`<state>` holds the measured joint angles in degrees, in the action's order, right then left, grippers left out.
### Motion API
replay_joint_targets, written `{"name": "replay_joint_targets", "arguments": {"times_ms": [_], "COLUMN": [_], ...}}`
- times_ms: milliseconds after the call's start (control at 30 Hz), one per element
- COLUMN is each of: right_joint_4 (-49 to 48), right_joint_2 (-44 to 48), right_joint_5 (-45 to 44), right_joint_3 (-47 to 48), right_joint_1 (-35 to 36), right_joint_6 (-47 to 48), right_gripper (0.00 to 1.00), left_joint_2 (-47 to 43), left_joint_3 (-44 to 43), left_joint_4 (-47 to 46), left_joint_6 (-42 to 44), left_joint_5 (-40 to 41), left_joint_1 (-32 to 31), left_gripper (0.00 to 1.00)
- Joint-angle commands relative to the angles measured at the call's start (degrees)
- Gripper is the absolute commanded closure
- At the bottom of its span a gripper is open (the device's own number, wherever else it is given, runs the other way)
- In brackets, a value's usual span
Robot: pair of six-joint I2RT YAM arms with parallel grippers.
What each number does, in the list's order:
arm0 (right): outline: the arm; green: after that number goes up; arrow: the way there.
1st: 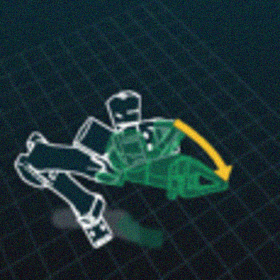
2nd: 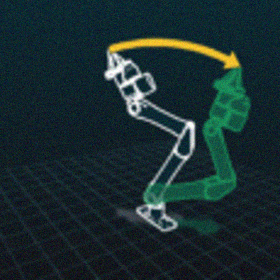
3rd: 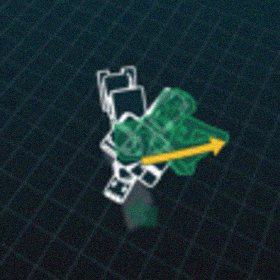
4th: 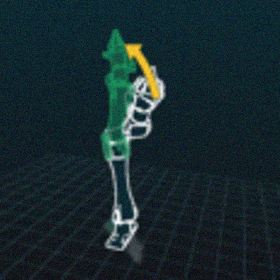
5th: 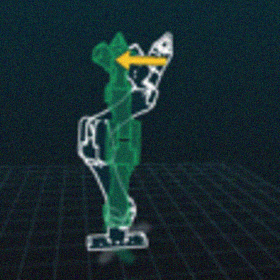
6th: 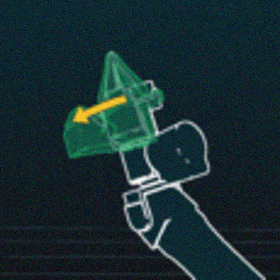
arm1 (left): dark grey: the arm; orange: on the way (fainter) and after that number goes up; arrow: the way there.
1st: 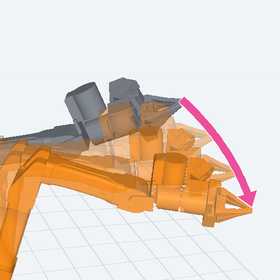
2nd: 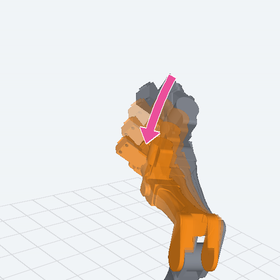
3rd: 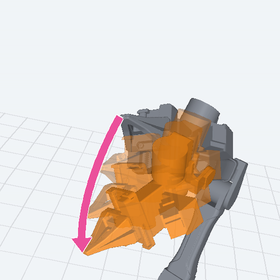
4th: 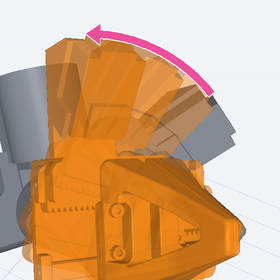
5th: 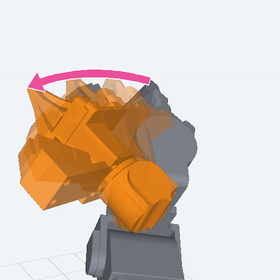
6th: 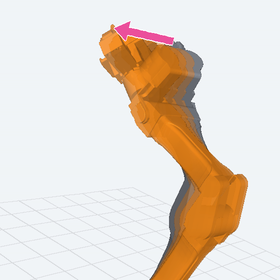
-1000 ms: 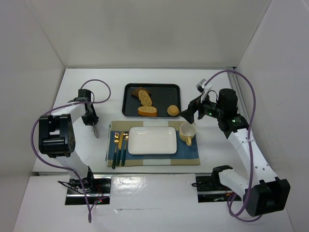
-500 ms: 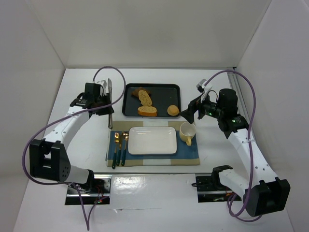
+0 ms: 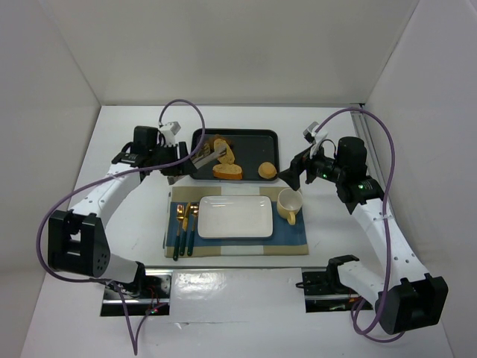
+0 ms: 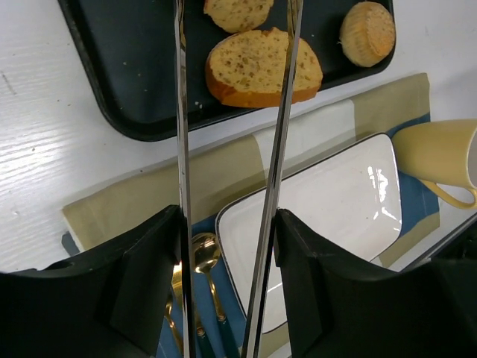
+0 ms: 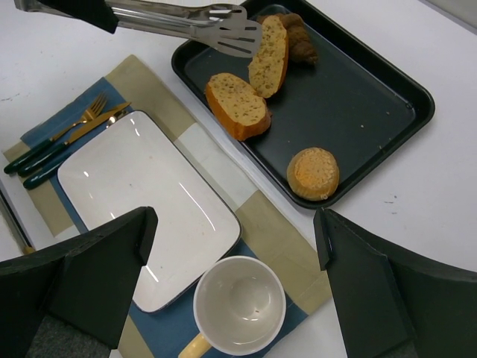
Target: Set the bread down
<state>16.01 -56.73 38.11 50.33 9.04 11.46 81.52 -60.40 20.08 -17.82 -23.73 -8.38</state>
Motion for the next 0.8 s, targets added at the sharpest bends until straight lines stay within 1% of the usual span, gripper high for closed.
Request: {"name": "replay_joint_targets", "arguments": {"times_ms": [0,133,433,600,767], "right_joint_4": [-0.54,-0.54,-0.54,-0.54,-0.54], "right_joint_2": [0.22,0.22,0.22,0.22,0.22], "right_joint_5": [-0.23,-0.23,0.3,0.3,0.3], "right_joint_3": [1.97,1.97,1.97,1.97,1.97], "right_joint_1": [0.28,0.28,0.28,0.28,0.28], "right_joint_6": [0.66,0.66,0.66,0.66,0.66], "right_gripper": [0.0,0.0,0.0,0.0,0.0], "left_joint_2": [0.4,0.4,3.82,6.81,9.97], "left_joint_3": [-0.15,-0.15,-3.93,-4.55,-5.08], "left_joint_4": [-4.43,-4.95,-3.73,-4.26,-5.49], "left_joint_6": [2.27,2.8,2.8,2.8,2.8], "left_joint_5": [-4.58,-4.58,3.42,3.42,1.4], "left_joint_1": [-0.41,-0.41,-1.55,-1.55,-1.55], "left_gripper": [0.34,0.34,0.34,0.36,0.36]}}
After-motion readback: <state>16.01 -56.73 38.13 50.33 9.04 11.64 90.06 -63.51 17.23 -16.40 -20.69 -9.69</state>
